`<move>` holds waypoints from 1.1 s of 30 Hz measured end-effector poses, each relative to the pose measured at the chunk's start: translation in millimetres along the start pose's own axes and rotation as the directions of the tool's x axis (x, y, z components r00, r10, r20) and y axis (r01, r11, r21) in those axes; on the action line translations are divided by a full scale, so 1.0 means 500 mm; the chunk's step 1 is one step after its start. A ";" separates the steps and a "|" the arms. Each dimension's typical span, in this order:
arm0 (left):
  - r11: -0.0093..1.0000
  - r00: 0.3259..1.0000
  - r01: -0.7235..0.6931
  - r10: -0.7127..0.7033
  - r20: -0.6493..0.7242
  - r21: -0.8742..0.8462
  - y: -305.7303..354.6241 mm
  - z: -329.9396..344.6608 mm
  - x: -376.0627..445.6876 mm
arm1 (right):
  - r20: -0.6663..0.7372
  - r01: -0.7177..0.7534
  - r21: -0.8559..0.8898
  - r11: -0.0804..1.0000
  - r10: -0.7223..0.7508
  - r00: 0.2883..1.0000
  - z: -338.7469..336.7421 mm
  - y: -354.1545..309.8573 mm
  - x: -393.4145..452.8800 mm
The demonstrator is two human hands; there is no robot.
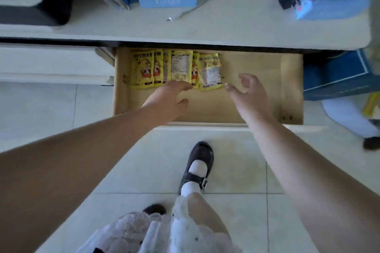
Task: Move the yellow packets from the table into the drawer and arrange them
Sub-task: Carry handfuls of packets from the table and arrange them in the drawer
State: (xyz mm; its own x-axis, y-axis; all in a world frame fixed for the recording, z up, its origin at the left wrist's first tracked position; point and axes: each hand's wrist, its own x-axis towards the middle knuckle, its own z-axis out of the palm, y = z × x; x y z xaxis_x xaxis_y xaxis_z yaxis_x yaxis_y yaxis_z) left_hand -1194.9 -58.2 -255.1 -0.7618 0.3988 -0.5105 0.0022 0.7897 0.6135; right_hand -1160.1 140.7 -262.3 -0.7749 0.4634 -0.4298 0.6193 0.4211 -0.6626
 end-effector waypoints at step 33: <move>0.885 0.451 -0.465 0.207 0.868 0.031 0.515 0.659 -1.321 | -0.327 -0.203 0.903 0.379 0.912 0.248 -0.328 0.516 -1.759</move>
State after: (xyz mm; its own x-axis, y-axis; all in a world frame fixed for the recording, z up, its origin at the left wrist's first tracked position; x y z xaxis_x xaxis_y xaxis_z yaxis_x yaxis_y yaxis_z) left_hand -477.7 35.3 41.4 0.2189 0.7483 -0.6262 0.3762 0.5274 0.7618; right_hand -298.0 -30.3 45.2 0.4134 0.7543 -0.5101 0.2785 -0.6381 -0.7178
